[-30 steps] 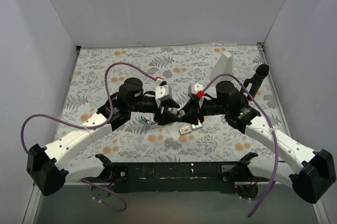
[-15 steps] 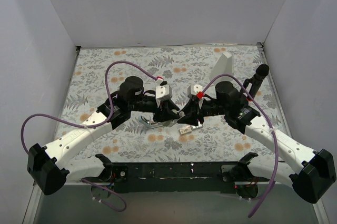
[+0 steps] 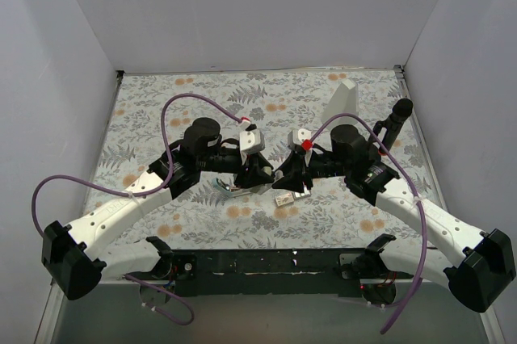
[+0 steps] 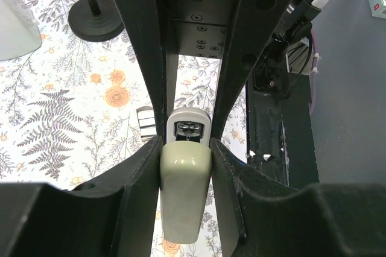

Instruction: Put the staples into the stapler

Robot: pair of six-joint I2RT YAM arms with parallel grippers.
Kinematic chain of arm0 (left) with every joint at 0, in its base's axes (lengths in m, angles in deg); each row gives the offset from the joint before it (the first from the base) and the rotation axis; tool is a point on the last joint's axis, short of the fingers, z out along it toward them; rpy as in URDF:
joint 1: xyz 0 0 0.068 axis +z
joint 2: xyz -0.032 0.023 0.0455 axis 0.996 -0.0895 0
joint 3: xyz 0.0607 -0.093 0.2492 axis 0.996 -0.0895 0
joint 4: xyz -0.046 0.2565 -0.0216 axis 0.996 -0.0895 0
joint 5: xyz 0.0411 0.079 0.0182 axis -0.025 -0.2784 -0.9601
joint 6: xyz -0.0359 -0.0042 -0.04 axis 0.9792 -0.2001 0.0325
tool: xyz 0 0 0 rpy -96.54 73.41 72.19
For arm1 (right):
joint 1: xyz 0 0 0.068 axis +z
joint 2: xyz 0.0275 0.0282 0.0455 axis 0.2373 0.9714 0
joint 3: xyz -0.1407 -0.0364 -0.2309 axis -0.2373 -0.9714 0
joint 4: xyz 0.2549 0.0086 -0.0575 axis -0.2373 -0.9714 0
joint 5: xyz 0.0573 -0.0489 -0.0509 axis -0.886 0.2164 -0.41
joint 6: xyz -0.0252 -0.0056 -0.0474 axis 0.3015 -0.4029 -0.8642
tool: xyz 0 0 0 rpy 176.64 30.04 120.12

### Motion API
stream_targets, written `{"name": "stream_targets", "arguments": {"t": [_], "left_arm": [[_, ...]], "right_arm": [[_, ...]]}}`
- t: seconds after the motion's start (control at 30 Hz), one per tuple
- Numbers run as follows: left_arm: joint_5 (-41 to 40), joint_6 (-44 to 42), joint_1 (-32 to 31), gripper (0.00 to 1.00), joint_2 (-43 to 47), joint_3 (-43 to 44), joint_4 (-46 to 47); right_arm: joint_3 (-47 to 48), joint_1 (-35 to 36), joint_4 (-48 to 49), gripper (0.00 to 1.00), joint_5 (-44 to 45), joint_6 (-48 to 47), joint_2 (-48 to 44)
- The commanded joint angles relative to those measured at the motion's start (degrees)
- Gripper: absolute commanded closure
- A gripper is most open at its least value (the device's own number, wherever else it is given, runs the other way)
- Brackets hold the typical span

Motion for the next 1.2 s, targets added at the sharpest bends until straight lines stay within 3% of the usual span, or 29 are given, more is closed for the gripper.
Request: {"name": "stream_targets", "arguments": {"t": [0.0, 0.1, 0.2, 0.23, 0.33, 0.37, 0.47, 0.57, 0.67, 0.93, 1.17], "left_arm": [[0.1, 0.3, 0.0, 0.66, 1.5, 1.7, -1.2], [1.0, 0.4, 0.1, 0.75, 1.4, 1.8, -0.7], [2.3, 0.6, 0.0, 1.0, 1.5, 1.4, 0.2], [2.1, 1.0, 0.0, 1.0, 1.9, 1.3, 1.1], [2.2, 2.8, 0.3, 1.0, 3.7, -1.4, 4.0], [2.2, 3.8, 0.8, 1.0, 5.3, -3.5, 6.9], [0.9, 8.7, 1.6, 1.0, 9.8, -7.9, 16.2], [0.1, 13.0, 1.9, 1.0, 13.1, -13.8, 25.0], [0.2, 15.5, 1.9, 1.0, 13.9, -16.7, 29.3], [1.5, 18.0, 1.9, 1.0, 13.1, -18.2, 35.4], [1.7, 18.4, 1.9, 1.0, 12.2, -18.2, 36.7]], "right_arm": [[1.5, -0.2, 4.7, 0.99, -0.3, 0.4, -0.6], [1.5, -0.2, 4.8, 0.99, -0.6, 0.5, -0.5], [1.1, -0.2, 5.9, 0.99, -1.2, 1.1, -0.2], [0.3, -0.2, 6.8, 0.99, -1.4, 1.6, -0.6], [-2.4, -0.2, 12.1, 0.74, -2.2, 4.5, -2.6], [-3.0, -0.3, 13.4, 0.58, -2.2, 5.7, -3.1], [-5.5, -0.4, 18.8, 0.41, -2.4, 8.5, -5.2], [-7.6, -0.3, 24.9, 0.32, -2.8, 13.1, -6.4], [-8.6, -0.3, 30.0, 0.29, -3.5, 16.3, -6.8], [-7.9, -0.4, 32.8, 0.27, -4.8, 19.1, -4.5], [-8.2, -0.3, 32.7, 0.34, -3.6, 19.1, -4.3]]}}
